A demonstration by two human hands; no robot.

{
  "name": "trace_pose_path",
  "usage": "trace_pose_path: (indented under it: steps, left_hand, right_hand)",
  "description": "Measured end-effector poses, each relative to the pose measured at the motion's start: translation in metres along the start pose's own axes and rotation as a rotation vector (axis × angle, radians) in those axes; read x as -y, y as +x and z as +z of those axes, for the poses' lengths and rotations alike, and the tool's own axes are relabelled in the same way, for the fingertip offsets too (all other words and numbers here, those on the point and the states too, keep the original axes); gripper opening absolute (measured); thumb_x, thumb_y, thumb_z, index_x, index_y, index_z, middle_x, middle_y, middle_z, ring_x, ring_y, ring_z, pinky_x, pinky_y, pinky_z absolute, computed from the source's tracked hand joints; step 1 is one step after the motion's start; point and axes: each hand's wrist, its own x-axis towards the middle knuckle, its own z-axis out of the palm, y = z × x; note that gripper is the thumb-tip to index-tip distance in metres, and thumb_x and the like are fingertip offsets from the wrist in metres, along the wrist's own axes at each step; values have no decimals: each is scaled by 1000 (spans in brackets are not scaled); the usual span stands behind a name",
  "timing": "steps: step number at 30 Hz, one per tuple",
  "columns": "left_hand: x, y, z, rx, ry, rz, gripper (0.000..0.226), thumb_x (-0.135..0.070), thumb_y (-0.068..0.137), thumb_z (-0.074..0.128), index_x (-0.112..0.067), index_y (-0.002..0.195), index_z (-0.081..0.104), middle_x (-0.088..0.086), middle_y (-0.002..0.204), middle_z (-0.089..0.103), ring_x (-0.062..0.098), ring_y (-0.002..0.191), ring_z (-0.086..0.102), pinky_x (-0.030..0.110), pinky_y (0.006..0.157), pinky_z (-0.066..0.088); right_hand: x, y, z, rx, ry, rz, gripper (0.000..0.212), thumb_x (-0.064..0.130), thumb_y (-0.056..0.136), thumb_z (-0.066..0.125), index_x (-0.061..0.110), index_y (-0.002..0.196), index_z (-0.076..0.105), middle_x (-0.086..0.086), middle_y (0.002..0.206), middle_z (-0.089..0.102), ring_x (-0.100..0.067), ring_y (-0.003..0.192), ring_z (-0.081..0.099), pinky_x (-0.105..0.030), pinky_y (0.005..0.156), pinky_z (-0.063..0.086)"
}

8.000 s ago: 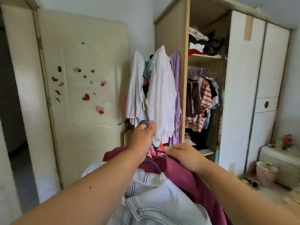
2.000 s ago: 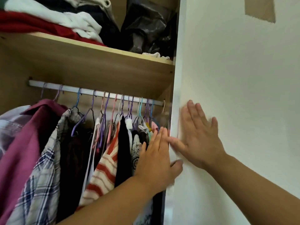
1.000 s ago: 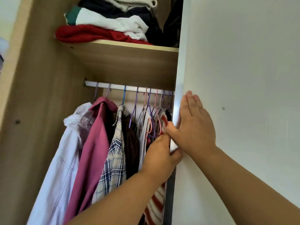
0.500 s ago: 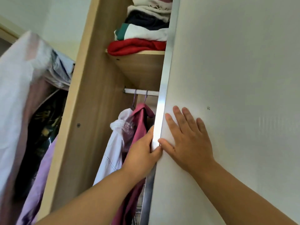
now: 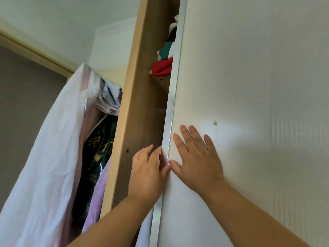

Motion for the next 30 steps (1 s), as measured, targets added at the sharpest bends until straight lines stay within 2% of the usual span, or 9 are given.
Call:
trace_pose_path:
  steps: [1,3,6,11,16,19,22,30]
  left_hand:
    - [5,0,-2,-43,62,-7,54,-47,88,57,-29,137,42,-2,148,35,22,140,21,32,114,19]
    - [15,1,-4,-90,138,-22,75,-55,86,54,-26,148,24,3,158,16,23,146,5,33,114,2]
    - [28,5,-7,-97,168,-110,95,-65,81,53,-22,151,7,6,159,2,24,146,-5,36,115,-2]
    - [52,12,-11,-83,127,-234,113,-72,72,57,-17,150,-5,8,159,-4,27,146,-9,38,114,-3]
    - [67,20,-10,-75,73,-294,115,-69,70,63,-22,149,-6,7,159,-1,28,146,3,40,116,11]
    - [75,21,-10,-72,23,-278,111,-66,72,65,-23,149,-3,4,156,11,24,142,18,41,114,26]
    - [83,22,-12,-84,23,-246,106,-63,75,64,-23,149,-1,2,150,20,21,136,26,37,108,35]
    - [99,26,-20,-49,-11,-165,95,-49,85,61,-22,151,-2,1,144,26,14,129,32,27,99,38]
  right_hand:
    - [5,3,1,2,8,-4,73,66,86,31,21,144,36,-9,154,27,-31,142,22,-49,110,11]
    - [13,8,4,0,21,-22,74,65,88,22,21,147,28,-8,156,19,-30,144,14,-49,111,8]
    - [23,15,9,-7,42,-37,74,64,89,20,21,149,20,-8,158,11,-30,145,5,-49,112,3]
    - [39,25,15,6,55,-51,76,65,88,16,23,150,12,-7,159,1,-30,145,-4,-49,111,-4]
    - [54,35,20,5,40,-54,76,65,88,13,23,151,4,-7,158,-4,-30,144,-10,-49,109,-9]
    - [61,39,22,-3,41,-53,75,64,89,16,22,151,5,-8,158,-4,-30,144,-9,-48,109,-8]
    - [69,44,21,-4,59,-51,73,62,90,22,22,150,12,-8,159,1,-30,145,-3,-48,112,-1]
    - [92,52,23,-43,98,-37,66,54,85,48,22,142,41,-9,153,28,-29,142,22,-49,111,23]
